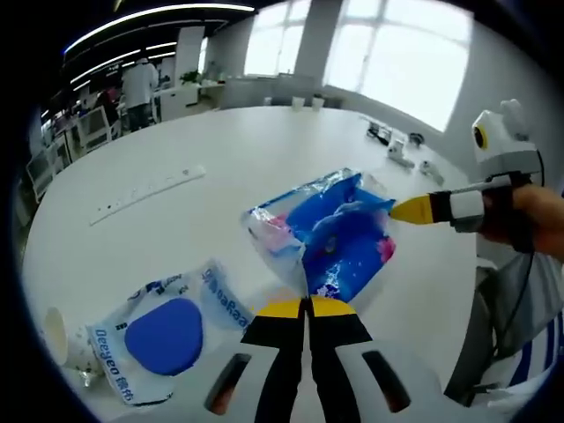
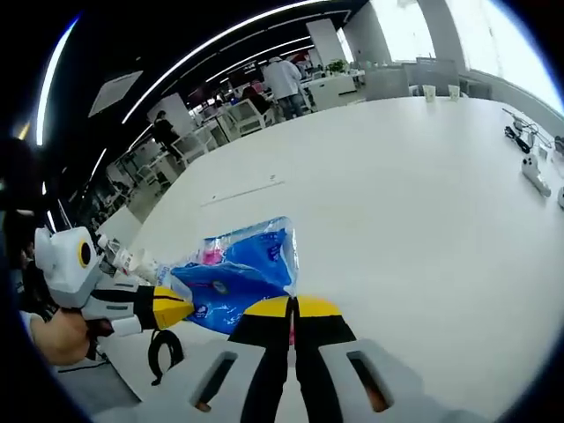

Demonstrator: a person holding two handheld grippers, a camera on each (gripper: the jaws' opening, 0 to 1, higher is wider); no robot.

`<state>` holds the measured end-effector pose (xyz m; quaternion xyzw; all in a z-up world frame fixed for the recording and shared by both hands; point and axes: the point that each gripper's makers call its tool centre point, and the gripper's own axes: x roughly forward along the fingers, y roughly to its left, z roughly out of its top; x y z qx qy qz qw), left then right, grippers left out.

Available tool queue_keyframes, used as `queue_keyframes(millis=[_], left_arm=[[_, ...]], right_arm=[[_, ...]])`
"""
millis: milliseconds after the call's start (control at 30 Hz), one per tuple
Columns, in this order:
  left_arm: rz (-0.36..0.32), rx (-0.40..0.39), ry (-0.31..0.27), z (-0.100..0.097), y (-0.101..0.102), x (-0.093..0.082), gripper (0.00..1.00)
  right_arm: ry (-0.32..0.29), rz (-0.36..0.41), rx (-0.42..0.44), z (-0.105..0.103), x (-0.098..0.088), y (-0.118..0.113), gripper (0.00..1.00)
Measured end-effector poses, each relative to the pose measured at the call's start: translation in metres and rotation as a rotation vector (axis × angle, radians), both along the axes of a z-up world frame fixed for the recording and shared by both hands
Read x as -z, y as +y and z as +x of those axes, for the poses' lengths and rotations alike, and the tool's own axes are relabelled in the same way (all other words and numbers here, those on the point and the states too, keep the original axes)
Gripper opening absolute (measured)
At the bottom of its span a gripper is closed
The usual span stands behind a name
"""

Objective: Arrange the tabletop items into an orderly group along one side of the table until the central work area is clear of visible clutter.

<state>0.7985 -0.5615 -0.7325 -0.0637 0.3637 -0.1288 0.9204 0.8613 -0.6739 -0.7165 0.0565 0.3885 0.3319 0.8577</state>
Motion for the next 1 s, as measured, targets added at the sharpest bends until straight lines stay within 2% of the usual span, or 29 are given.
queue_keyframes(millis=[500, 733, 867, 1000], left_arm=[[-0.031, -0.097, 0.078, 0.019, 0.008, 0.029, 0.0], [-0.002, -0.12, 0.094, 0.021, 0.013, 0.039, 0.0], [-0.02, -0.156, 0.128, 0.02, 0.014, 0.048, 0.0], [0.003, -0.159, 0.119, 0.02, 0.016, 0.05, 0.0]], right_arm=[[0.05, -0.014, -0.048, 0.02, 0.035, 0.005, 0.0], [0.074, -0.028, -0.085, 0.02, 0.052, 0.01, 0.0], [0.1, -0.035, -0.087, 0.023, 0.063, 0.01, 0.0], [0.101, -0.04, -0.101, 0.025, 0.067, 0.013, 0.0]])
